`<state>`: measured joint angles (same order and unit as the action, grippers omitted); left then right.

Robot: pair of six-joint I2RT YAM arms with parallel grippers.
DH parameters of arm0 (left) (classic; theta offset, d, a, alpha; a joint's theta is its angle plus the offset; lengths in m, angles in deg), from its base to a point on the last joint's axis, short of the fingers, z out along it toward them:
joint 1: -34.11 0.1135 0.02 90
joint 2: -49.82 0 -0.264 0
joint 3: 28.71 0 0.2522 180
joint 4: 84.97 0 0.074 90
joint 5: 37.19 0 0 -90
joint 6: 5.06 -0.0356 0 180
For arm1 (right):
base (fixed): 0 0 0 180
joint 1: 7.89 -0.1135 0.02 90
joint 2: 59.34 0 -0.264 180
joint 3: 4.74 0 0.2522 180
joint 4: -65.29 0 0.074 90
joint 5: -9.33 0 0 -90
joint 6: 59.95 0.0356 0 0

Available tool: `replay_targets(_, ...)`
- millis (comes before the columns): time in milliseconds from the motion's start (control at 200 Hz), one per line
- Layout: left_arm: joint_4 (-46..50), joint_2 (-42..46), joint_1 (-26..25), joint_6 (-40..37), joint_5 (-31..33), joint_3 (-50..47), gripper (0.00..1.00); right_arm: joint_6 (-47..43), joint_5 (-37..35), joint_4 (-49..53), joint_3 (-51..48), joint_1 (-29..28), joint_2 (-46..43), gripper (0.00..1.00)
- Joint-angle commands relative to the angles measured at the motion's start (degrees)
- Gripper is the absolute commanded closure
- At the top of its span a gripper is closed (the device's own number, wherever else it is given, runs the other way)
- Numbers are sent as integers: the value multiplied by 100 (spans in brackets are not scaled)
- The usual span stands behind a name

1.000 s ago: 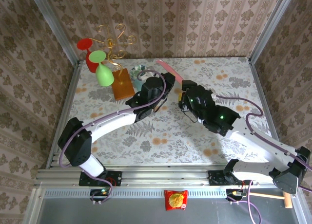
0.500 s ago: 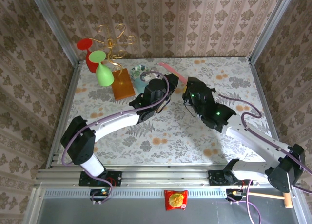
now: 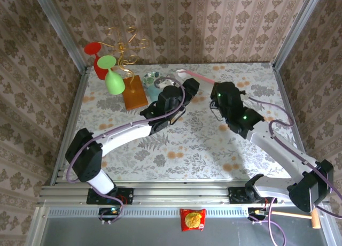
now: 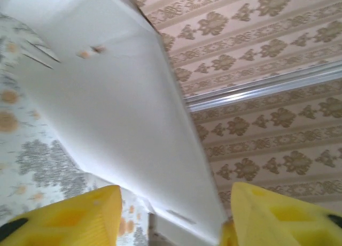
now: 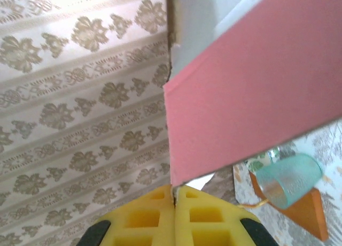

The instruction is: Fold the paper box

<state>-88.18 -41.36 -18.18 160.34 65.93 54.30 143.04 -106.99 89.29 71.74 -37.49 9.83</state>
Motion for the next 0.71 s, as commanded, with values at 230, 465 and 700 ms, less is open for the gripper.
replay_targets(230,2832,1902,1253,-1182,68,343,35,-1107,2080,2761,2190,721,-174,100)
replay_targets(465,4057,2212,2181,-1199,-529,319,37,-718,2894,4841,3846,653,299,100)
replay_targets(700,4942,1698,2442,-1306,-1308,938,39,-622,3642,4094,3071,1265,1422,100)
